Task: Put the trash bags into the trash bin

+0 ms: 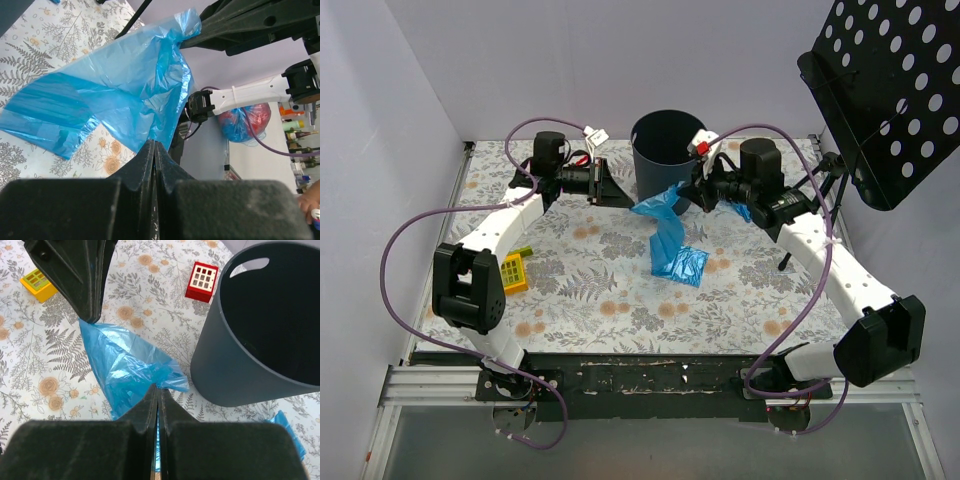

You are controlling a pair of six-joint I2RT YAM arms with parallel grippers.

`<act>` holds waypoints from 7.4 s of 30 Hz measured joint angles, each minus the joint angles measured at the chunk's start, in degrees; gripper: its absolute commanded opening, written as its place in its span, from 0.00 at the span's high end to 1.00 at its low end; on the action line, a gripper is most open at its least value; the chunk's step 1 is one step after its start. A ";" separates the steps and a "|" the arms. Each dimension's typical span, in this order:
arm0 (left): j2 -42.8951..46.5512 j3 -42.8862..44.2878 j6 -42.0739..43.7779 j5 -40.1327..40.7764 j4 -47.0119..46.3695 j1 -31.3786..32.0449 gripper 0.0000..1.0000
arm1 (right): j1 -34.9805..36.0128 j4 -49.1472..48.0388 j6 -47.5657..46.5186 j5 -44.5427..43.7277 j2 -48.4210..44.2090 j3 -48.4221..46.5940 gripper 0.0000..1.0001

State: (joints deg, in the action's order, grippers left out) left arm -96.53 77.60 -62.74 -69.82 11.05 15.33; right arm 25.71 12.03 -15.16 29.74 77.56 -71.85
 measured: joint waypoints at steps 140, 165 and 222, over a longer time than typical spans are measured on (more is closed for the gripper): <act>5.40 1.16 -7.52 2.14 -10.45 2.23 1.00 | 13.09 0.00 -6.95 -0.94 8.90 -11.04 0.77; 20.59 -11.13 3.58 64.98 15.72 -7.85 0.43 | 22.60 8.59 31.67 -38.18 38.25 -30.27 0.44; 27.41 -20.63 1.60 55.23 17.53 -14.49 0.46 | 24.65 -3.10 26.95 -31.78 47.19 -18.82 0.99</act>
State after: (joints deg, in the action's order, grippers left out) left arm -69.12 56.97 -61.14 -14.59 28.58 0.84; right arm 50.37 8.93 11.79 -2.04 124.75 -90.67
